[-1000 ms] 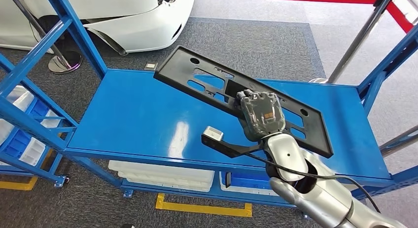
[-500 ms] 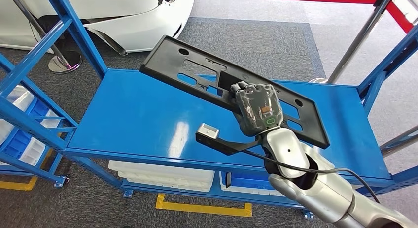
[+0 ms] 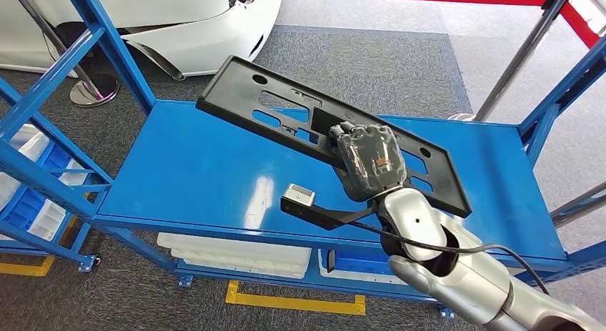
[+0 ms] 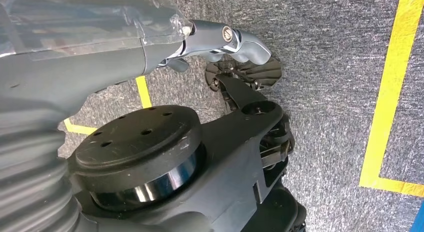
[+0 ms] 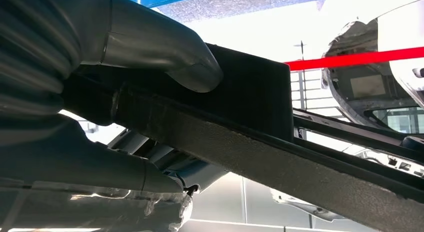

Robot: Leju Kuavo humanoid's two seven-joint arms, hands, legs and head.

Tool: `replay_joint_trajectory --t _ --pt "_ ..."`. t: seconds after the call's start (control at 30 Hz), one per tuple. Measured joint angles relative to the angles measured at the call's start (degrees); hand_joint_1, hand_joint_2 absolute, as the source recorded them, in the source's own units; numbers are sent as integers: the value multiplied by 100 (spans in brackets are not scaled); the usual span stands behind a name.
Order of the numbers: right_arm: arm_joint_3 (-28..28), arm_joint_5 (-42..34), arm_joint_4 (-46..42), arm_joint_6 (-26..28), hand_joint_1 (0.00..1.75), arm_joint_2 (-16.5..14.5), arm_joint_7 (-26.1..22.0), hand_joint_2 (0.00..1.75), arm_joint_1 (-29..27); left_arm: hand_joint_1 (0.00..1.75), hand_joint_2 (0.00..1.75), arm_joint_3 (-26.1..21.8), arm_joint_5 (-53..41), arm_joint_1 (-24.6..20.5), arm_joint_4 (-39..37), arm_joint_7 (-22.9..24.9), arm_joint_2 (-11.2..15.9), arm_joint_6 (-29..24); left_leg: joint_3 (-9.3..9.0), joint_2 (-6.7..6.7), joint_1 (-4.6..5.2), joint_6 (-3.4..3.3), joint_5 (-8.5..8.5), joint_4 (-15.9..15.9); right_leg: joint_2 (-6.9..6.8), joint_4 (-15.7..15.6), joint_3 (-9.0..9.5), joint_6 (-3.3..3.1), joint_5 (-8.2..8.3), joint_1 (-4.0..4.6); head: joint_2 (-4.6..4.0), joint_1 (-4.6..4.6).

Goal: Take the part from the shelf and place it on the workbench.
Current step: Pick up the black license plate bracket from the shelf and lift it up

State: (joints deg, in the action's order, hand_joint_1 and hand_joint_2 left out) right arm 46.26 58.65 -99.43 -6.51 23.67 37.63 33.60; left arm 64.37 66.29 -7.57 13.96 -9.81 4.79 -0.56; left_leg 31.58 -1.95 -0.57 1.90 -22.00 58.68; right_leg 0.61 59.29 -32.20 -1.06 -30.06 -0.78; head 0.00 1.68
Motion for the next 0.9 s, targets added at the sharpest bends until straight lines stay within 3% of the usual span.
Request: replay_joint_trajectory --t 0.57,0.63,0.67,0.73,0.8,0.83,0.87,0.9 --pt "19 -75 0 7 175 -9 -17 175 2 0 175 0 -34 -4 -4 4 2 -60 14 0 9 -7 -4 27 -5 -3 -4 15 10 -18 0 18" --pt "40 -137 -5 1 175 -10 -17 175 8 0 175 0 -41 -8 -4 28 7 -60 30 0 20 -34 -4 50 -6 -9 -8 43 26 -30 0 29" --pt "56 -173 -20 -9 175 -10 -9 175 23 0 175 0 -44 -14 -4 44 11 -56 20 5 10 -81 38 1 -9 28 -30 79 -10 -32 0 27" --pt "89 -240 -52 -31 175 -9 13 175 65 0 175 0 -54 -28 -4 67 17 -44 9 21 -12 -176 130 -101 -14 393 -210 154 -246 -37 0 -2" --pt "105 -274 -65 -50 175 -7 32 175 84 0 175 0 -73 -35 -4 70 17 -32 18 32 -30 -205 175 -149 -15 1105 -542 183 -574 -44 0 -41" --pt "115 -286 -66 -56 175 -6 37 175 82 0 175 0 -81 -34 -4 71 17 -29 30 32 -32 -203 173 -137 -16 1361 -663 195 -621 -54 0 -54" --pt "122 -293 -66 -61 175 -5 43 175 79 0 175 0 -88 -33 -4 71 17 -27 38 30 -38 -195 168 -120 -16 1431 -698 206 -557 -64 0 -66" --pt "128 -298 -66 -61 175 -5 48 175 80 0 175 0 -90 -33 -4 72 16 -25 44 24 -49 -181 158 -96 -16 1282 -632 218 -390 -75 0 -80"
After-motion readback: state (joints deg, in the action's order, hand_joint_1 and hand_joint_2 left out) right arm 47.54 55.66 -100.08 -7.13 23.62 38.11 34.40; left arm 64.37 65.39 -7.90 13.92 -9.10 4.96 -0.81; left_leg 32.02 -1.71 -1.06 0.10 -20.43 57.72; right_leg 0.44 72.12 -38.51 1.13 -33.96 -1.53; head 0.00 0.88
